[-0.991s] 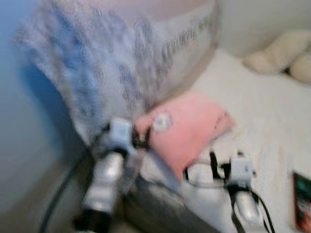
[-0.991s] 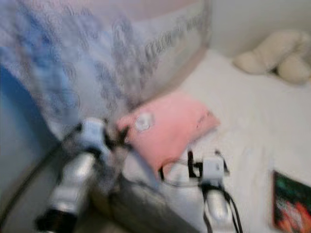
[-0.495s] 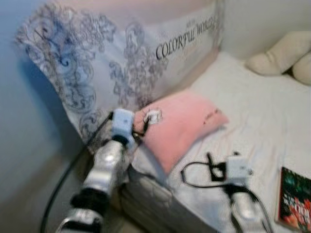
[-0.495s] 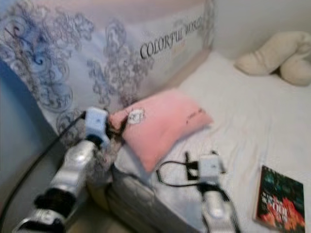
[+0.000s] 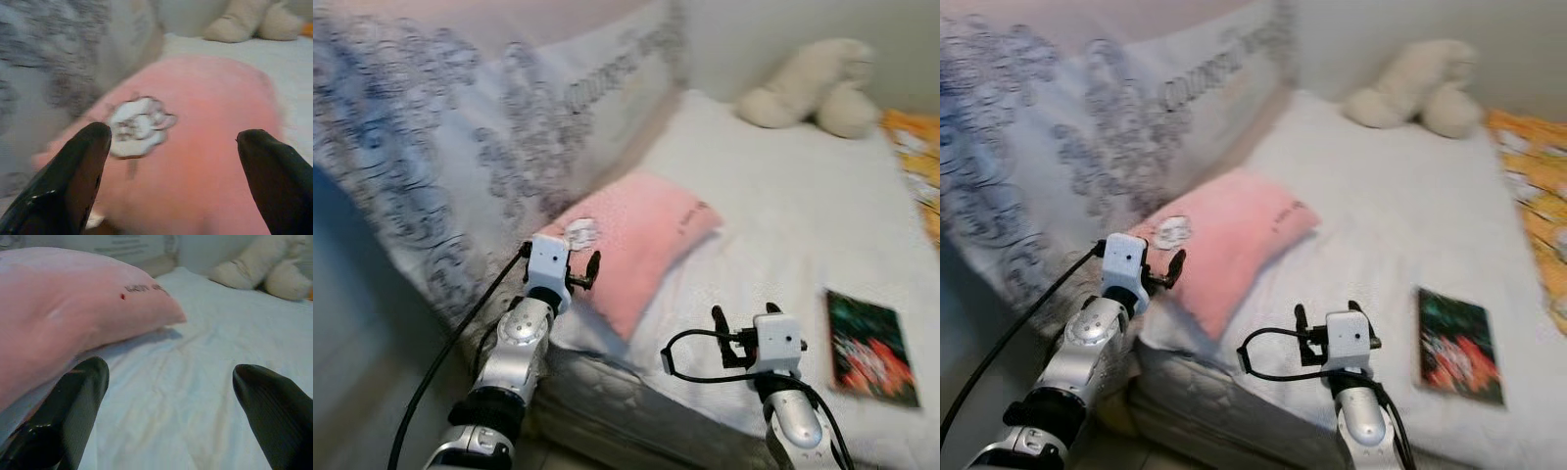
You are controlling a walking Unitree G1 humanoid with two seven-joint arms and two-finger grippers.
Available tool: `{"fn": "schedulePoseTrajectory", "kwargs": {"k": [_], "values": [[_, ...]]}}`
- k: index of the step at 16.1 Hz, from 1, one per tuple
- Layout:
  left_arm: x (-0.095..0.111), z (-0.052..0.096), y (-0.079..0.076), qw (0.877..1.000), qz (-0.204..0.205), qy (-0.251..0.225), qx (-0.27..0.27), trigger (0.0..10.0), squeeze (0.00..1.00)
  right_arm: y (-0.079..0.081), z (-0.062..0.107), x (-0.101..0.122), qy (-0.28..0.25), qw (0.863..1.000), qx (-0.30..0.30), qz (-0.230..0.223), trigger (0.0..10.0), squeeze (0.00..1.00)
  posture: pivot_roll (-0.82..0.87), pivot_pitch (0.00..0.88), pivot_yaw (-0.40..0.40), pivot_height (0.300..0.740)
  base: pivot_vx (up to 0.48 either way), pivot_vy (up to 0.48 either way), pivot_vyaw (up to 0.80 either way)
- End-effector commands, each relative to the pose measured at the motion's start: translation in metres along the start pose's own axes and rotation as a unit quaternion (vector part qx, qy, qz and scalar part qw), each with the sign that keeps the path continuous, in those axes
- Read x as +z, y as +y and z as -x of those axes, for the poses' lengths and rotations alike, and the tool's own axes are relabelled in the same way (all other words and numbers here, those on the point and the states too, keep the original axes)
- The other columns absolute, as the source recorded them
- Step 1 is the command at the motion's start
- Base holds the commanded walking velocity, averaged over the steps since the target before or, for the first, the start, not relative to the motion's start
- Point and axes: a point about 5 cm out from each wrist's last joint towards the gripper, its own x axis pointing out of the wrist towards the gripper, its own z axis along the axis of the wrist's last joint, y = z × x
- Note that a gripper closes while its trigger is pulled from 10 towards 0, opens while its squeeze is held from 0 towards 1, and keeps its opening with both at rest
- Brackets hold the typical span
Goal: Clean up the room
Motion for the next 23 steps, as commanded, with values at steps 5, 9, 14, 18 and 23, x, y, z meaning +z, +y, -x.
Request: {"fn": "schedulePoseTrajectory", "kwargs": {"k": [5, 9, 14, 18, 23], "values": [[0.004, -0.003, 0.007, 0.999, -0.033, -0.009, 0.006, 10.0, 0.00, -0.007, 0.004, -0.005, 0.010, 1.000, -0.003, -0.011, 10.0, 0.00, 0.06, 0.000, -0.048, 0.740, 0.000, 0.000, -0.75], [0.003, -0.004, 0.008, 1.000, -0.021, -0.005, 0.021, 10.0, 0.00, -0.006, 0.005, 0.001, -0.001, 1.000, 0.010, -0.012, 10.0, 0.00, 0.04, 0.000, -0.052, 0.740, 0.000, 0.000, -0.75], [0.005, 0.001, 0.020, 0.998, 0.028, -0.017, 0.048, 10.0, 0.00, -0.006, 0.006, 0.004, -0.011, 0.999, 0.026, -0.028, 10.0, 0.00, 0.05, 0.000, -0.051, 0.740, 0.121, 0.229, -0.30], [0.025, -0.012, 0.024, 0.999, -0.018, -0.034, 0.025, 10.0, 0.00, 0.003, 0.004, 0.003, -0.010, 0.998, 0.050, -0.028, 10.0, 0.00, 0.05, 0.000, -0.051, 0.740, 0.350, 0.325, 0.00], [0.052, -0.035, 0.017, 0.996, -0.082, -0.025, -0.027, 10.0, 0.00, 0.007, 0.009, -0.002, 0.000, 0.998, 0.060, -0.031, 10.0, 0.00, 0.05, 0.000, -0.053, 0.740, 0.427, 0.125, 0.00]]}}
